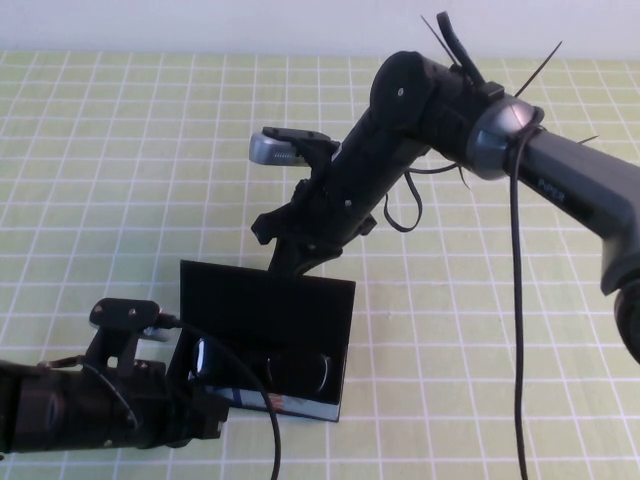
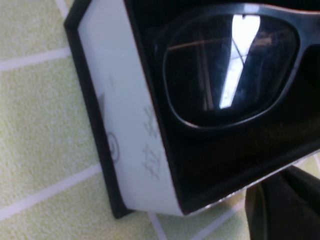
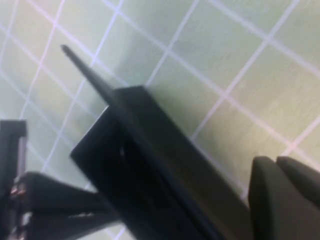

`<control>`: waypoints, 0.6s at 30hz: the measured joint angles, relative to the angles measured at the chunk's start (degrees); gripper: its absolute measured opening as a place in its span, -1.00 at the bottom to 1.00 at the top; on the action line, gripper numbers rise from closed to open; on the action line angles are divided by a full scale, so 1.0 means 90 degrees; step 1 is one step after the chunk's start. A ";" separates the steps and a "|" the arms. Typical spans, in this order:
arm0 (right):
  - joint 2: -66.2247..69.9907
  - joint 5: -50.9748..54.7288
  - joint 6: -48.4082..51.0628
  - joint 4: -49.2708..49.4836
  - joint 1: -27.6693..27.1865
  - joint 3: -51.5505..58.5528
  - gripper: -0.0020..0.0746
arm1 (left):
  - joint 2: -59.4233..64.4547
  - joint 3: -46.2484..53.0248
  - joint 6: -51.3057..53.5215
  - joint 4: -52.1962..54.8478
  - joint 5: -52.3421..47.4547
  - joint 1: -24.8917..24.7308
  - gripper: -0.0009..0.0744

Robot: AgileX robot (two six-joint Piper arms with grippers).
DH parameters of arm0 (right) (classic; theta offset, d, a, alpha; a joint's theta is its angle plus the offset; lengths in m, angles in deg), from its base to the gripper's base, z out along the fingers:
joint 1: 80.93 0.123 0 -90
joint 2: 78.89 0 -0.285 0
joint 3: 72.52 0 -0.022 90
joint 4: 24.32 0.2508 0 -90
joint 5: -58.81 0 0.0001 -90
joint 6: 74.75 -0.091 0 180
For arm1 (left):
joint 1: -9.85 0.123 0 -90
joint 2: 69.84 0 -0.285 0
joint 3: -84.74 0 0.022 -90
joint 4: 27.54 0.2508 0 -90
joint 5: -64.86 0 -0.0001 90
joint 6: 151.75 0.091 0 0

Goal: Return glasses to glasses case
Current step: Close the glasses case

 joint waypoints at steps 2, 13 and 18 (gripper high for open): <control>-0.0175 0.0000 0.0016 0.0039 0.0000 0.0161 -0.98 | 0.0000 0.0000 0.0000 0.0000 0.0000 0.0000 -0.99; -0.1034 -0.0004 0.0306 -0.0080 0.0681 0.1400 -0.98 | 0.0000 0.0000 -0.0012 0.0017 -0.0002 0.0000 -0.99; -0.1045 -0.0004 0.0344 -0.0161 0.0884 0.1730 -0.98 | -0.0475 -0.0010 -0.1319 0.1320 -0.0039 0.0000 -0.99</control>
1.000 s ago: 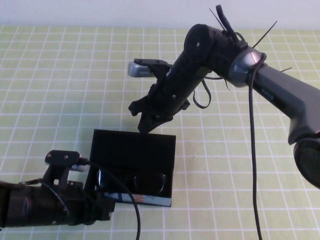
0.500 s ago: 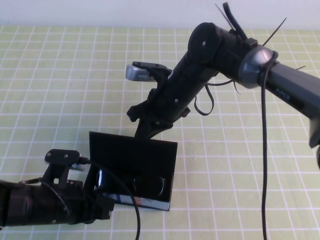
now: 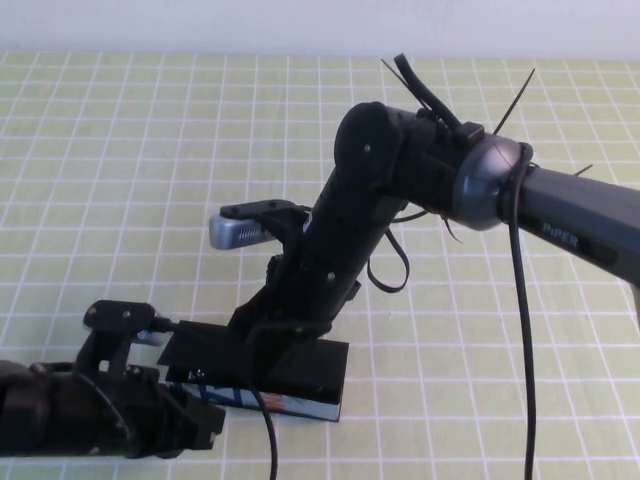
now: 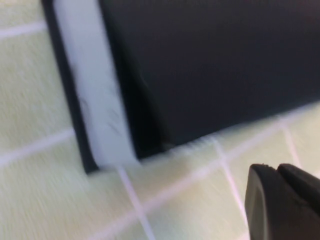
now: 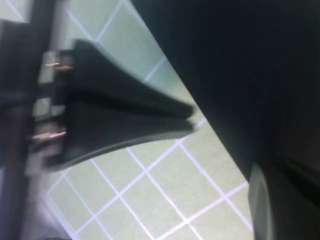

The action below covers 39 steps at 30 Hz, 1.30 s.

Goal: Return glasses to glasses case
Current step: Close the glasses case

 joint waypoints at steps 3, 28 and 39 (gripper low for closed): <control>0.0000 -0.0015 0.0000 -0.0024 0.0011 0.0095 -0.98 | -0.0651 0.0000 -0.1117 0.1074 -0.0045 0.0000 -0.99; -0.0158 -0.0055 0.0010 -0.0030 0.0011 0.0176 -0.98 | -0.7628 0.0533 -0.2930 0.3580 0.0776 0.0000 -0.99; -0.2893 -0.0300 -0.0774 -0.0843 0.0346 0.1421 -0.98 | -0.9580 0.2165 -0.2967 0.3580 0.2167 0.0000 -0.99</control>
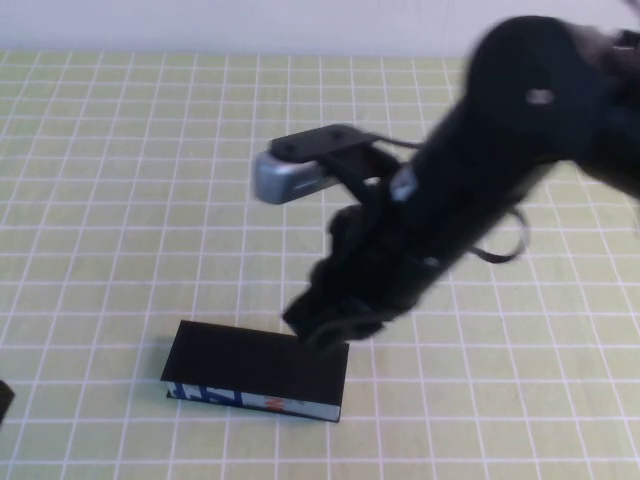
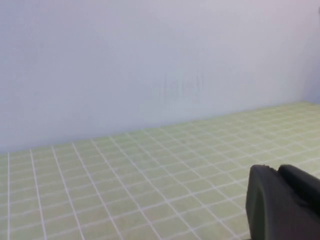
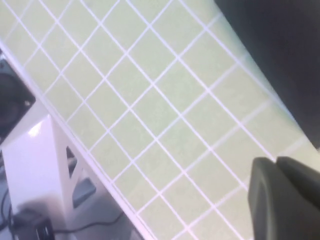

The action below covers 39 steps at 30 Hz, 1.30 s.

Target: Return glasses to glasses case

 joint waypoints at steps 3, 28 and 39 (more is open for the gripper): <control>-0.0973 -0.0427 -0.0341 -0.0186 0.0000 0.0849 -0.98 | -0.0005 0.0292 0.0000 0.0000 0.0047 0.0000 -0.99; -0.6138 -0.2482 -0.1026 0.0255 0.0005 0.5439 -0.98 | -0.0005 0.0748 -0.0010 -0.0090 0.0925 0.0000 -0.99; -0.6240 -0.3255 -0.1122 -0.1314 -0.0014 0.6016 -0.98 | -0.0005 0.0748 -0.0010 -0.0090 0.0925 0.0000 -0.99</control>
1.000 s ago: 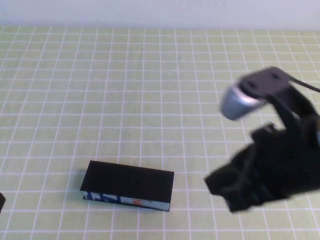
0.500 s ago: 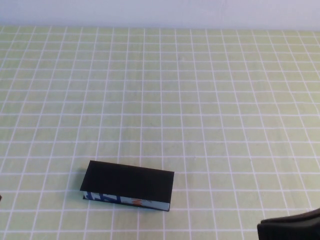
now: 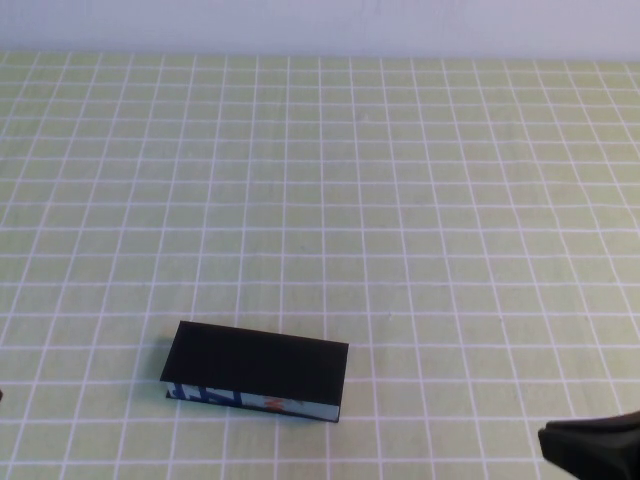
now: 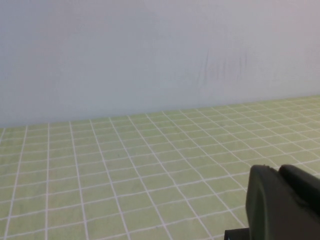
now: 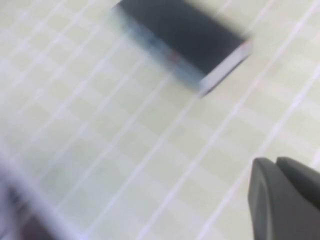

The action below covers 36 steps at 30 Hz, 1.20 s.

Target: Return glasses to glasses case

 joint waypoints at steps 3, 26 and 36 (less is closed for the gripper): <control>-0.0258 -0.1188 0.0285 -0.0372 -0.0574 0.0671 -0.98 | 0.0000 0.0000 0.0000 0.0000 0.0000 0.0000 -0.99; -0.4252 -0.2967 0.0771 0.0078 -0.4751 0.3817 -0.98 | 0.0000 0.0000 0.0000 0.0000 0.0010 0.0000 -0.99; -0.4252 -0.1845 0.0776 0.0322 -0.4765 0.3827 -0.98 | 0.0000 0.0000 0.0000 0.0000 0.0010 0.0000 -0.99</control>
